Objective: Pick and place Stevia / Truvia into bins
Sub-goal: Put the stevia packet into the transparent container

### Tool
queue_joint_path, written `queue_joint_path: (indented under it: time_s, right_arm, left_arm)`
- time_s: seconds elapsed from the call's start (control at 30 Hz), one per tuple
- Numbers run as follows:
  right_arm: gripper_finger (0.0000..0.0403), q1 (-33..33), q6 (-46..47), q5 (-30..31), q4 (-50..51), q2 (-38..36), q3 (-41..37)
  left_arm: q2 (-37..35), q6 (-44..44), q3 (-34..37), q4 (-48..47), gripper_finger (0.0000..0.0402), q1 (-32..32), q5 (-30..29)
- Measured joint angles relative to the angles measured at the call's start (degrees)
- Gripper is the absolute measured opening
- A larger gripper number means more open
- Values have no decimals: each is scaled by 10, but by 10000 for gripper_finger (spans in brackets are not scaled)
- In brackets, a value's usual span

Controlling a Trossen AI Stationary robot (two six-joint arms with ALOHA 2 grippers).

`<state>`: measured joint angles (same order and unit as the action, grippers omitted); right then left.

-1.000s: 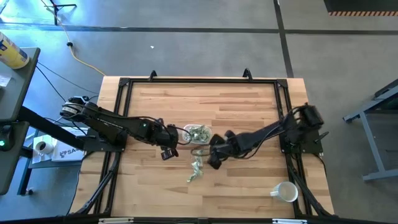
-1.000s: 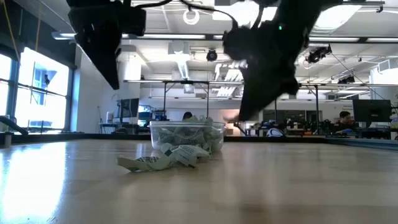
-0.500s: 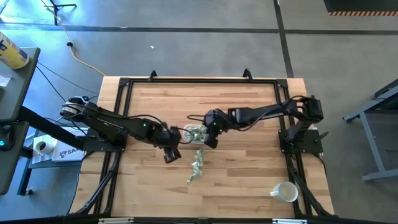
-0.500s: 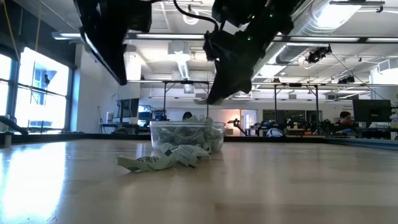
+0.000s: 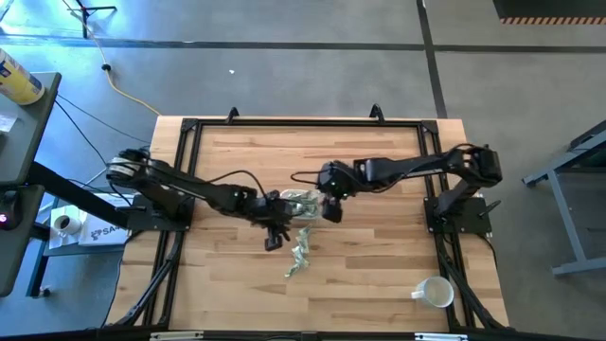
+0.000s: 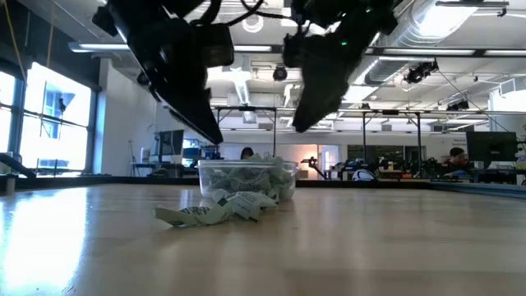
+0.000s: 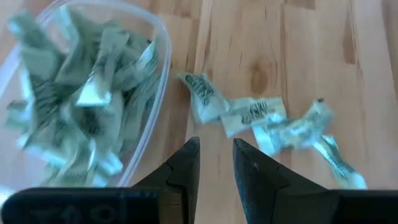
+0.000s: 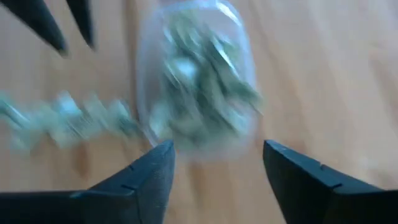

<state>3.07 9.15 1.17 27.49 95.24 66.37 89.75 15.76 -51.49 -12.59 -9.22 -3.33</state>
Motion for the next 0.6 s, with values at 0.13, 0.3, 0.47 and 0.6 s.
queue_joint_path:
  time_s: [0.13,0.3,0.47,0.6]
  right_arm:
    - [257,-21,-11,76,94,-46,-21]
    - [261,-36,71,148,109,-125,-97]
    - [261,-37,163,174,98,-192,-185]
    - [261,-37,209,175,80,-228,-235]
  left_arm:
    - [58,78,-27,17,131,9,14]
    - [105,156,-79,5,169,6,-21]
    - [141,201,-127,-36,225,6,-33]
    - [165,205,-151,-54,248,6,-24]
